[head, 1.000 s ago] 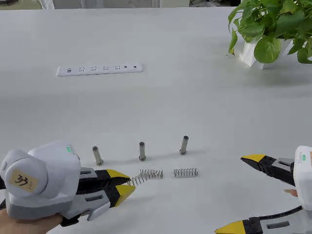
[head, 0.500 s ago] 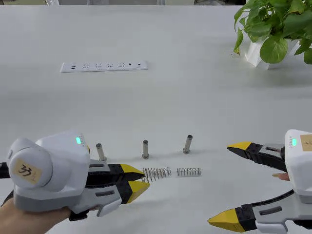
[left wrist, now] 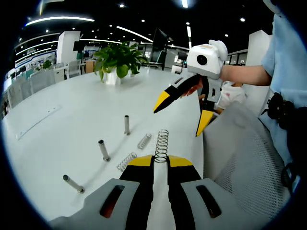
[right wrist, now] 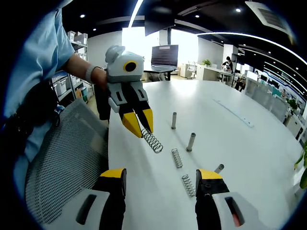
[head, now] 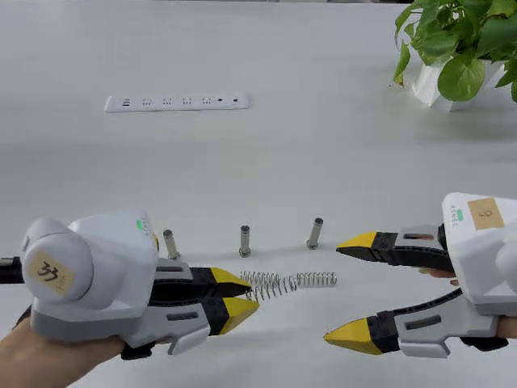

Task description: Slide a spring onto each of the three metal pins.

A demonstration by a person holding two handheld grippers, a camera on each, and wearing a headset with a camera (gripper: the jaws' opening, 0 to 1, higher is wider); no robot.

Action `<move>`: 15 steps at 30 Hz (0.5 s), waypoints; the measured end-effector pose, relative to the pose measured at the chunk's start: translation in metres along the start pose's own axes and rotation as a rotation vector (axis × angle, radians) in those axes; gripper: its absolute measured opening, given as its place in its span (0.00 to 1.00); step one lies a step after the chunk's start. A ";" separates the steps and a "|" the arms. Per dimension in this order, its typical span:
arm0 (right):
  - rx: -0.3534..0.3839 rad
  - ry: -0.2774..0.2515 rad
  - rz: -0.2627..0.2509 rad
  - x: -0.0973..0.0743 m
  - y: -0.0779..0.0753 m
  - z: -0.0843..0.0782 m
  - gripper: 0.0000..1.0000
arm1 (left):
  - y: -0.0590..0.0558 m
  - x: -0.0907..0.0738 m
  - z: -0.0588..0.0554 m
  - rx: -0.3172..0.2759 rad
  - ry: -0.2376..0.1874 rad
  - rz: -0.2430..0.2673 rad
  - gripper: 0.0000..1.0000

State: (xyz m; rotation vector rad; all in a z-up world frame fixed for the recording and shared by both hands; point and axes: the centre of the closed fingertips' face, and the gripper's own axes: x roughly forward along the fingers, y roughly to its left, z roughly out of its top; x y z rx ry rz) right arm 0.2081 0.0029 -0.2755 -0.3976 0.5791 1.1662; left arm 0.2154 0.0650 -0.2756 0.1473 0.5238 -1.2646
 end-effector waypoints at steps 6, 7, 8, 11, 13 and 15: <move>-0.044 -0.006 0.034 0.006 0.005 0.005 0.46 | -0.004 -0.001 -0.004 -0.006 0.004 -0.015 0.06; -0.053 -0.005 0.038 0.007 0.006 0.006 0.44 | -0.004 -0.001 -0.004 -0.007 0.003 -0.017 0.06; -0.074 -0.008 0.046 0.008 0.006 0.007 0.42 | -0.005 -0.001 -0.004 -0.009 0.002 -0.022 0.06; -0.095 -0.009 0.066 0.011 0.008 0.009 0.36 | -0.009 0.000 -0.004 -0.009 0.000 -0.038 0.06; -0.114 -0.004 0.083 0.013 0.010 0.009 0.33 | -0.011 0.000 -0.003 -0.009 -0.003 -0.053 0.06; -0.132 0.000 0.104 0.015 0.013 0.010 0.29 | -0.012 0.000 -0.003 -0.006 -0.002 -0.061 0.06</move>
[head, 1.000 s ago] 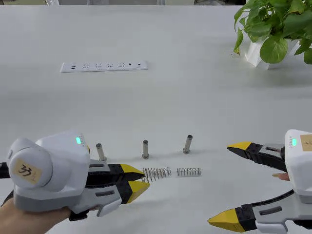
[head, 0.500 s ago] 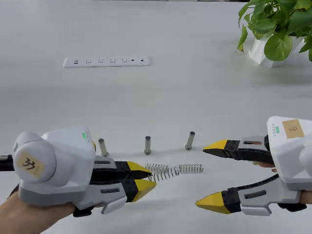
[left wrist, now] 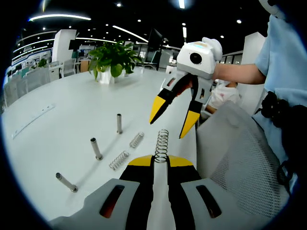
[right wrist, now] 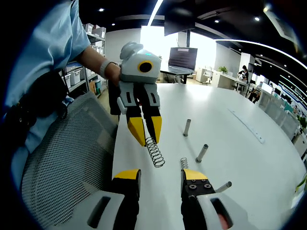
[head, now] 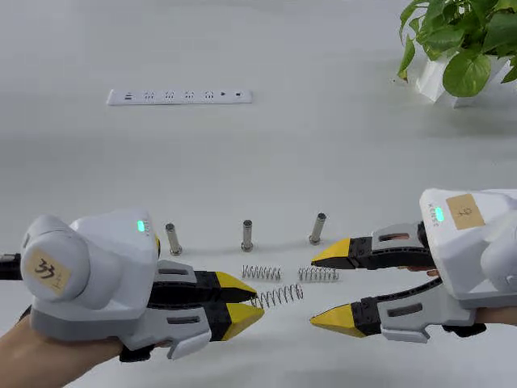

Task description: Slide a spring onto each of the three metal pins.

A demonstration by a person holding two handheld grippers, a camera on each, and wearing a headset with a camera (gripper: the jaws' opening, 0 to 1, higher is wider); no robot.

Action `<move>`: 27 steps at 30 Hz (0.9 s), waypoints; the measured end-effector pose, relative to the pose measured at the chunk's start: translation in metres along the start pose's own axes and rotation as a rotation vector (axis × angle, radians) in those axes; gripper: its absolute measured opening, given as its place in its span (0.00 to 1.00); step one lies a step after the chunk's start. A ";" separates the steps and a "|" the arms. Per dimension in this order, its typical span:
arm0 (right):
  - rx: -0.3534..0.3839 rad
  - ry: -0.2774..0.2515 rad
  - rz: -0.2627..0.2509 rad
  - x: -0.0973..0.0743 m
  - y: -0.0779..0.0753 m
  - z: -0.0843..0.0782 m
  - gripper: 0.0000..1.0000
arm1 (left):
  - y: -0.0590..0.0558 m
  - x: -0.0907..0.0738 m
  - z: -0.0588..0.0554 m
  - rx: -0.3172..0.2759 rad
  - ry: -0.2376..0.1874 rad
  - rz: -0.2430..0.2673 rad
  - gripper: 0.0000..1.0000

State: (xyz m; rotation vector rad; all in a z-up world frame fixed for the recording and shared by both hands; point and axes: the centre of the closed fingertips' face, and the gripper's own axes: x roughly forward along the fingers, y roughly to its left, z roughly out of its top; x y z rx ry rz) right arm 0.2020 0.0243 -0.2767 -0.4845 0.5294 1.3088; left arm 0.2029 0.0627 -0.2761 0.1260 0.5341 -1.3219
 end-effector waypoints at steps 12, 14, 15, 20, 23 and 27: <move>-0.051 0.011 0.063 0.004 0.010 0.005 0.17 | -0.008 0.000 -0.004 0.008 0.012 -0.046 0.06; -0.060 0.022 0.070 0.005 0.011 0.004 0.15 | -0.009 0.000 -0.004 0.008 0.014 -0.050 0.06; -0.064 0.027 0.076 0.005 0.012 0.003 0.15 | -0.009 0.000 -0.004 0.009 0.014 -0.051 0.06; -0.077 0.040 0.089 0.006 0.015 0.001 0.11 | -0.010 0.000 -0.006 0.007 0.017 -0.057 0.06; -0.080 0.038 0.091 0.007 0.016 0.002 0.10 | -0.011 -0.001 -0.006 0.008 0.018 -0.061 0.06; -0.083 0.042 0.102 0.007 0.017 0.002 0.09 | -0.012 0.000 -0.007 0.008 0.020 -0.069 0.06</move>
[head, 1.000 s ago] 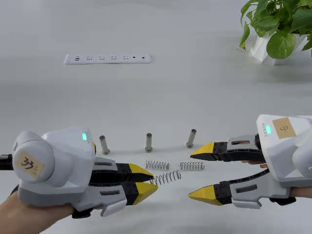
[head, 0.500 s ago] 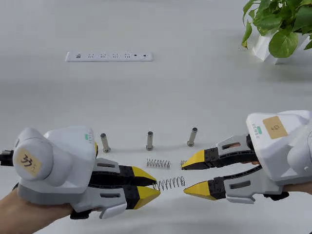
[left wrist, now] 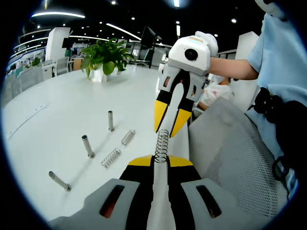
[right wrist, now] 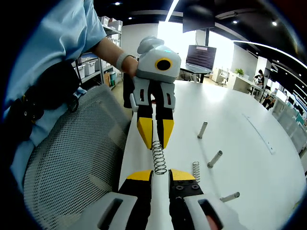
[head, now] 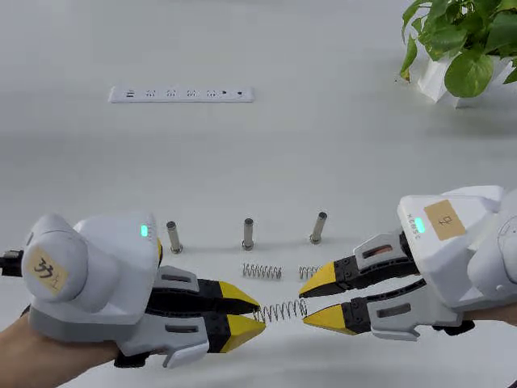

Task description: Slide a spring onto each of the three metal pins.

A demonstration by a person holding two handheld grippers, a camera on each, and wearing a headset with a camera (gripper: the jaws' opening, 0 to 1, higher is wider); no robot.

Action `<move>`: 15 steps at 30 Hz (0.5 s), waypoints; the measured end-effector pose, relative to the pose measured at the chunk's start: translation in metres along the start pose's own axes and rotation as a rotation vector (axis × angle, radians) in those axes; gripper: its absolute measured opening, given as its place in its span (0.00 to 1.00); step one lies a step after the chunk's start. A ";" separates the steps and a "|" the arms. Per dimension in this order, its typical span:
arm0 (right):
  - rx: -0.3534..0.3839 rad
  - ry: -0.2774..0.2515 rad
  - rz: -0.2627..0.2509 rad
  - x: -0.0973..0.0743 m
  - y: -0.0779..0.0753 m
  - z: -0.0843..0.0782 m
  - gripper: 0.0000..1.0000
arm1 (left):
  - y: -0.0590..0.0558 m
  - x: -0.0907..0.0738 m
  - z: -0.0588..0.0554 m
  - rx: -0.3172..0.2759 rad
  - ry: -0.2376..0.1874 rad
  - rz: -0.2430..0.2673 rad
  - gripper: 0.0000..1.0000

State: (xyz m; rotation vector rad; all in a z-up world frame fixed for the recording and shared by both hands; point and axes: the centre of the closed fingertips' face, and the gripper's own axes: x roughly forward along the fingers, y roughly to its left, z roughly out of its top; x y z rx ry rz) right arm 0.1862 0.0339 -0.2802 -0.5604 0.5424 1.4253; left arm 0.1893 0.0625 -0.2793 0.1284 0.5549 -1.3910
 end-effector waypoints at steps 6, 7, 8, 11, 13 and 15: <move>-0.008 0.011 0.012 0.001 0.002 -0.001 0.07 | -0.002 0.001 -0.001 0.002 0.004 -0.009 0.06; -0.007 0.012 0.014 0.001 0.003 -0.002 0.07 | -0.002 0.001 -0.001 0.001 0.004 -0.009 0.06; -0.009 0.012 0.013 0.001 0.003 -0.002 0.07 | -0.002 0.001 -0.001 0.001 0.004 -0.009 0.07; -0.011 0.014 0.016 0.000 0.003 -0.002 0.07 | -0.003 0.002 -0.002 0.001 0.006 -0.011 0.07; -0.011 0.015 0.017 0.000 0.003 -0.001 0.07 | -0.003 0.002 -0.002 0.004 0.009 -0.011 0.07; -0.017 0.022 0.017 0.000 0.004 -0.001 0.07 | -0.003 0.002 -0.002 0.005 0.010 -0.011 0.07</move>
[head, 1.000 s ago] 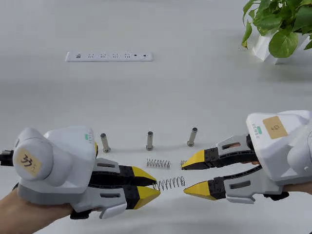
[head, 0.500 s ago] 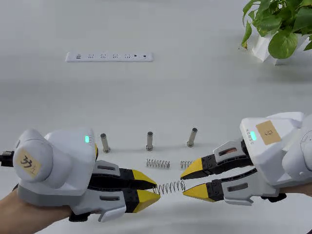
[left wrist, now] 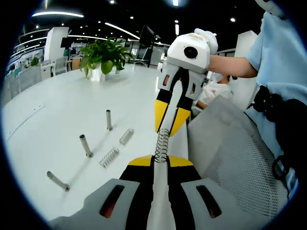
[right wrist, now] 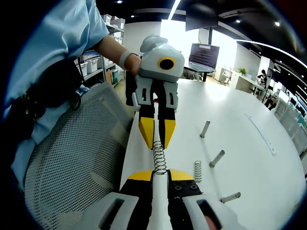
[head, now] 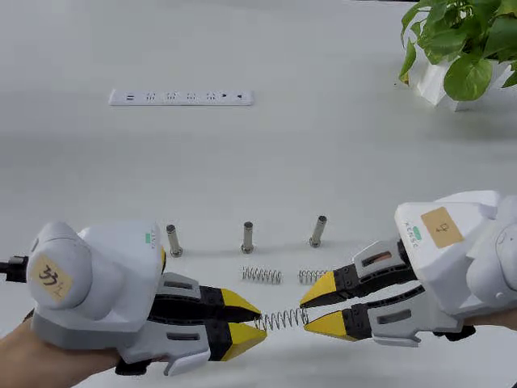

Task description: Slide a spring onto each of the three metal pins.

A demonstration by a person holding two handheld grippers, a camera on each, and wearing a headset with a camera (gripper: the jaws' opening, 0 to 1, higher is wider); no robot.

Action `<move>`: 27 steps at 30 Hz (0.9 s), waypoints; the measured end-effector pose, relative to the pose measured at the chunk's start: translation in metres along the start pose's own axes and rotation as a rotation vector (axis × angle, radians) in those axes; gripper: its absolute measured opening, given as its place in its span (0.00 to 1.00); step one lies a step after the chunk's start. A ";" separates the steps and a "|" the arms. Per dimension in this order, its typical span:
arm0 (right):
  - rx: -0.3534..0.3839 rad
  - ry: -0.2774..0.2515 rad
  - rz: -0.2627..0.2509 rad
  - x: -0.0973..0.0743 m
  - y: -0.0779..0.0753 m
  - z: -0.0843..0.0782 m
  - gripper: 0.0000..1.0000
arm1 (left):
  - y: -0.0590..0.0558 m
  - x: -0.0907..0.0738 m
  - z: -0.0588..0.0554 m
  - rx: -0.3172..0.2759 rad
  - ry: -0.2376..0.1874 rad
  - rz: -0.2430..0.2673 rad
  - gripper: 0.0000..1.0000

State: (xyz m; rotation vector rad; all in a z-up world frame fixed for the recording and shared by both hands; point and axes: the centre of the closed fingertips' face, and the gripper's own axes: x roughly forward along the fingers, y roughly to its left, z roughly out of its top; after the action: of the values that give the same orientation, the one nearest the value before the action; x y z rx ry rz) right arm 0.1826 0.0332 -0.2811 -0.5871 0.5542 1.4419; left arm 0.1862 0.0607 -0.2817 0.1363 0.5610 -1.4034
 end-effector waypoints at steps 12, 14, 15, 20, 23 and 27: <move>-0.020 0.016 0.003 -0.003 0.000 0.006 0.06 | 0.001 0.002 -0.004 0.022 0.024 0.009 0.07; -0.022 0.015 0.002 -0.004 0.000 0.009 0.06 | 0.001 0.002 -0.006 0.024 0.033 0.011 0.07; -0.022 0.013 0.002 -0.004 0.000 0.010 0.06 | 0.001 0.002 -0.006 0.027 0.036 0.012 0.07; -0.022 0.010 0.003 -0.004 0.000 0.016 0.06 | 0.003 0.003 -0.007 0.036 0.049 0.015 0.07; -0.015 0.004 0.005 -0.004 0.000 0.021 0.06 | 0.005 0.004 -0.008 0.047 0.059 0.018 0.07; -0.014 0.004 0.011 -0.003 0.001 0.026 0.06 | 0.005 0.005 -0.009 0.068 0.081 0.020 0.07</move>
State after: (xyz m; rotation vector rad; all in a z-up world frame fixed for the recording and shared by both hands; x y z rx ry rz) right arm 0.1815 0.0483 -0.2598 -0.5996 0.5517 1.4562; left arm 0.1886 0.0607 -0.2934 0.2530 0.5777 -1.4027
